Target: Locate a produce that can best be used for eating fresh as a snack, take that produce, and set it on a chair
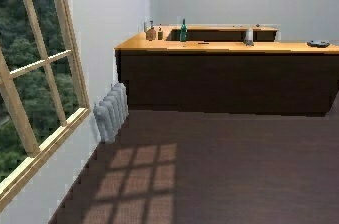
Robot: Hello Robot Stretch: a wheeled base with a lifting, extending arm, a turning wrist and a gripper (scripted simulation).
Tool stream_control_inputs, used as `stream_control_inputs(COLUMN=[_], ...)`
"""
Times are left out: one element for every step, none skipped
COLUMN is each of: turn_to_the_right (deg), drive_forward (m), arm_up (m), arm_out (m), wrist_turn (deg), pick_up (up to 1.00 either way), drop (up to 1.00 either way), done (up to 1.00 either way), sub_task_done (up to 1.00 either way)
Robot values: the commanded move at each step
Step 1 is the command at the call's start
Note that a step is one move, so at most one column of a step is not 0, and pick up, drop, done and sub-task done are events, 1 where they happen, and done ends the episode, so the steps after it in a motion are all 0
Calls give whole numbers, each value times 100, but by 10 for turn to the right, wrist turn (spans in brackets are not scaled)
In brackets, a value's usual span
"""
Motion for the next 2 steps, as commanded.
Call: stream_control_inputs(turn_to_the_right=[-210,360], drive_forward=[0,0], arm_up=[0,0], arm_out=[0,0], wrist_turn=[0,0], pick_up=[0,0], drop=[0,0], done=[0,0], sub_task_done=[0,0])
